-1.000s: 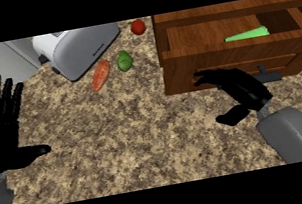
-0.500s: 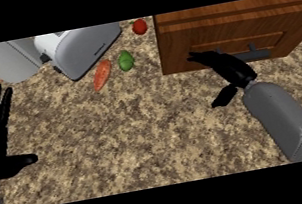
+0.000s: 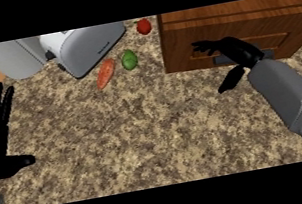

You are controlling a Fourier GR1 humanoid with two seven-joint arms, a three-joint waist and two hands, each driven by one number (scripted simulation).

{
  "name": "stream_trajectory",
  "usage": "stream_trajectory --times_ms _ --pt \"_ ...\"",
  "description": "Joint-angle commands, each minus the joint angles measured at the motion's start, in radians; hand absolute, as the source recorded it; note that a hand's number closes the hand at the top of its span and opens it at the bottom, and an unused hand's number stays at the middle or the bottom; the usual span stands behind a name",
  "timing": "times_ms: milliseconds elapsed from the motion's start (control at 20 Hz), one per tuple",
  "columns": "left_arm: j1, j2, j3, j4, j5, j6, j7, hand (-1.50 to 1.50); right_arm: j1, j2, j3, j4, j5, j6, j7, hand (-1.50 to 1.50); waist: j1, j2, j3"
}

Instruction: Pick up the cup, place it into the drawer and close the drawer

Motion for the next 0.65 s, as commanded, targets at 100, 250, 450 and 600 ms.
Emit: stream_trajectory --times_ms 100,250,450,600 --pt "-0.007 -0.019 -0.017 0.005 -0.018 -0.023 -0.003 -1.5 -0.101 -0.08 -0.056 0.154 -0.003 -0.005 0.018 -1.5 0.029 0.036 0.009" --pt "-0.011 -0.019 -0.017 -0.01 -0.037 0.003 -0.003 -1.5 -0.137 -0.11 -0.068 0.179 -0.01 0.035 0.029 -1.5 0.044 0.039 0.01" --pt "-0.008 -0.009 0.007 0.02 -0.028 -0.022 -0.008 -1.5 -0.144 -0.106 -0.068 0.195 -0.006 0.022 0.015 -1.5 0.042 0.041 0.009" --pt "0.003 -0.028 -0.024 0.011 -0.052 -0.033 -0.022 -1.5 -0.154 -0.136 -0.067 0.21 -0.007 0.048 0.0 -1.5 0.049 0.04 0.009"
